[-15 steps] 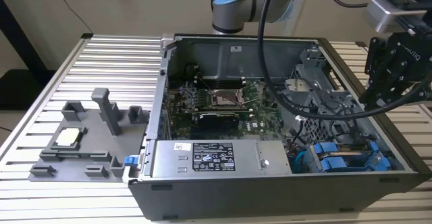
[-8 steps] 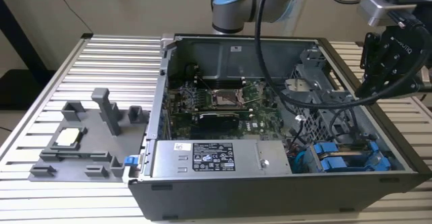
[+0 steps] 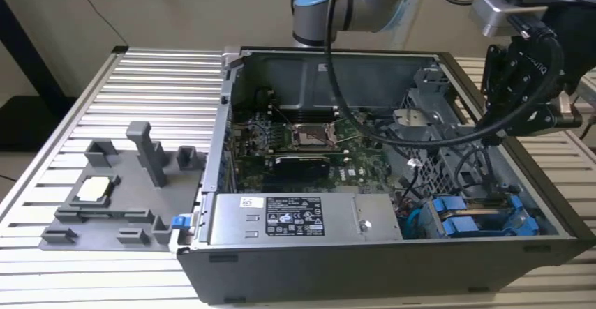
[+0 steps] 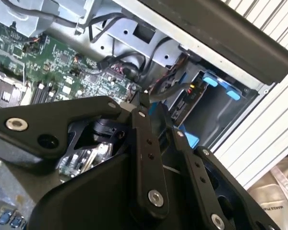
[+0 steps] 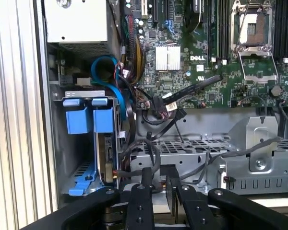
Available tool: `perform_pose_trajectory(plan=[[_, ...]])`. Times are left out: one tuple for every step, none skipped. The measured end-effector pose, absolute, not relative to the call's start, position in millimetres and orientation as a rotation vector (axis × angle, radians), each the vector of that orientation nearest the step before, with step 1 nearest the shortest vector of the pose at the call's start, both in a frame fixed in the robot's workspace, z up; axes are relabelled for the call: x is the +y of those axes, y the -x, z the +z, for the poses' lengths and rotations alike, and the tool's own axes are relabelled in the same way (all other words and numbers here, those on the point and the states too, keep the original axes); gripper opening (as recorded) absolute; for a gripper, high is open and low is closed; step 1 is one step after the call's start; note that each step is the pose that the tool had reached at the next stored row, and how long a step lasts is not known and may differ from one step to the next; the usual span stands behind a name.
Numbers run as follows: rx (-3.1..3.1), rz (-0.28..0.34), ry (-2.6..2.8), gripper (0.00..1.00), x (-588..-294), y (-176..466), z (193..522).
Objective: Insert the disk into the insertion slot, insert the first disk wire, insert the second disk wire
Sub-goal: 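Insert the second disk wire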
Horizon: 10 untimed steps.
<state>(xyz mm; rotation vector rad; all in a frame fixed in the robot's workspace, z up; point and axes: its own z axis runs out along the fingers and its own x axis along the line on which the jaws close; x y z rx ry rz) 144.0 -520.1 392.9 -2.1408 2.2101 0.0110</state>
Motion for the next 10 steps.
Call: perform_pose_trajectory(plan=[[2.208,0.009,2.140,0.27,-520.3,-141.3,392.9],[2.206,0.007,2.141,0.27,-520.6,-138.5,392.9],[2.204,0.005,2.141,0.27,-521.0,-136.2,392.9],[2.202,0.003,2.142,0.27,-521.5,-133.6,392.9],[2.199,0.002,2.142,0.27,-521.9,-131.3,392.9],[2.197,0.000,2.143,0.27,-522.3,-128.8,392.9],[2.195,-0.002,2.144,0.27,-522.8,-126.4,392.9],[2.192,-0.004,2.144,0.27,-523.3,-124.0,392.9],[2.190,-0.006,2.145,0.27,-523.7,-121.7,392.9],[2.187,-0.008,2.145,0.27,-524.2,-119.1,392.9]])
